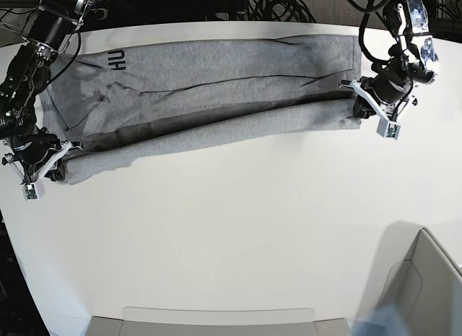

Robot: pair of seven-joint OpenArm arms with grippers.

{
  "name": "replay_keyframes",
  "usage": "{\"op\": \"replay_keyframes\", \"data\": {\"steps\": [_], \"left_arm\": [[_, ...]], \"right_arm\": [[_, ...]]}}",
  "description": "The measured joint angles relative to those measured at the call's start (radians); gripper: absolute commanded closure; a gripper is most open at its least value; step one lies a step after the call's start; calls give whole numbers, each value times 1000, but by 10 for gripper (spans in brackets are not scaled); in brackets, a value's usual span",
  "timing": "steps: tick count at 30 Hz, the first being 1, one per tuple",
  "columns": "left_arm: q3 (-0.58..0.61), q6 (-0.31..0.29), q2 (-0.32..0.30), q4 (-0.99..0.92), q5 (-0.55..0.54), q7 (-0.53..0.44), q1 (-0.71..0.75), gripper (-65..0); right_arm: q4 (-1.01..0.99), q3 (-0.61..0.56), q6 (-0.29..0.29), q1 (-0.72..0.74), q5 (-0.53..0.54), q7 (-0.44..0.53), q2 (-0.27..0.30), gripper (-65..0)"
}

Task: Fold the T-shirt properly
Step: 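Lift the hem with both grippers and fold it toward the collar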

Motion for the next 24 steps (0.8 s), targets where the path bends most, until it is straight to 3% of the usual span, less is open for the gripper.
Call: {"op": "replay_keyframes", "data": {"steps": [4, 24], "left_arm": [[0, 0, 0, 3, 0, 46, 12, 0], [0, 0, 20, 80, 4, 82, 103, 0]], "right_arm": [[36, 0, 0, -44, 5, 0, -1, 0], [104, 48, 0, -247, 3, 2, -3, 0]]}}
